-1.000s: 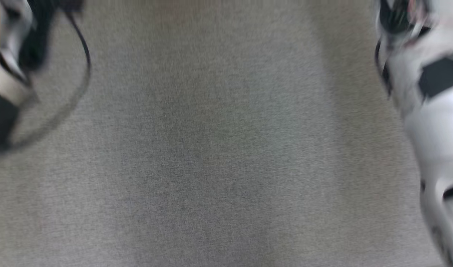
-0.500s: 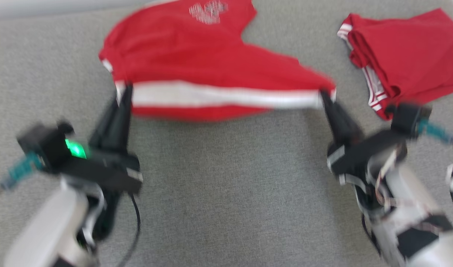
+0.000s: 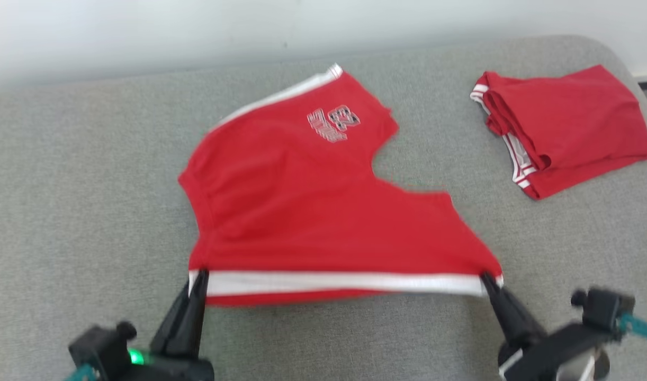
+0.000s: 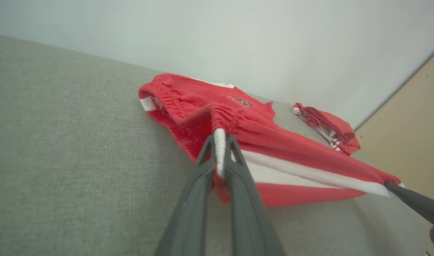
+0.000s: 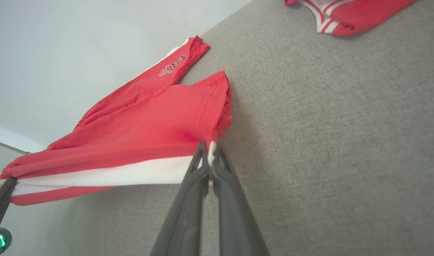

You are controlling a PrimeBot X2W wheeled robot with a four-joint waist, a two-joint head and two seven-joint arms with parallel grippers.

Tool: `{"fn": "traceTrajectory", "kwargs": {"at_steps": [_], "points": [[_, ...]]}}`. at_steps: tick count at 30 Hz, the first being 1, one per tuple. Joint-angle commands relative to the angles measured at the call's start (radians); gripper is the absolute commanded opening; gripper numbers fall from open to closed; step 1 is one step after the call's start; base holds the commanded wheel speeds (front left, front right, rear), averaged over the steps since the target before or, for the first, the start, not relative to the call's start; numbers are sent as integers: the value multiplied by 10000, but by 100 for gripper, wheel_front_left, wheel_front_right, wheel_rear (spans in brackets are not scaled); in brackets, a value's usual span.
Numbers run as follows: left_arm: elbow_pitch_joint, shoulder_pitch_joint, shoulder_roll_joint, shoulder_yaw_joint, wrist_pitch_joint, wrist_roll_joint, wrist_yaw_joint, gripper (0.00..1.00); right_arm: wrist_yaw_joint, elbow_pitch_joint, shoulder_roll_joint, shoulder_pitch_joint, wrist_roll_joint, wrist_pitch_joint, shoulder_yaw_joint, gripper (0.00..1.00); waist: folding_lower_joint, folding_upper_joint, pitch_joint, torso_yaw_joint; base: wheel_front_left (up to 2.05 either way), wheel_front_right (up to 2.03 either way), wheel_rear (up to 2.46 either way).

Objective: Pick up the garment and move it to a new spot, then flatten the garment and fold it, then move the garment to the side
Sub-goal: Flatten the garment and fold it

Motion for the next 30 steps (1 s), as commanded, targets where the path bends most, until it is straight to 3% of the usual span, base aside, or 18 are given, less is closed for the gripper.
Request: {"fn": "traceTrajectory", "kwargs": {"at_steps": [1,8,13,21,30], "points": [[-15,133,-1,107,-31,116,0,0,-28,-45,101,161,-26,38,-65,0,2,2,-171,84,0,0,0],[266,1328,-392,400,-31,867,-327,0,-28,-1014,1200,2027,-447,612,-697,0,2,2,-507,335,0,0,0],[245,1611,-636,448,-32,1147,-459,0,-28,-1602,1607,2517,-585,833,-1349,0,2,2,-541,459,0,0,0],[-263,1057,-986,202,-32,1833,-600,0,-28,-1753,1595,1410,-740,1326,-1666,0,2,2,-538,771,0,0,0],[-257,-360,-1010,-339,-32,1630,-589,0,-28,-707,1059,-1043,-735,1809,-1716,0,2,2,-268,1234,0,0,0]]}}
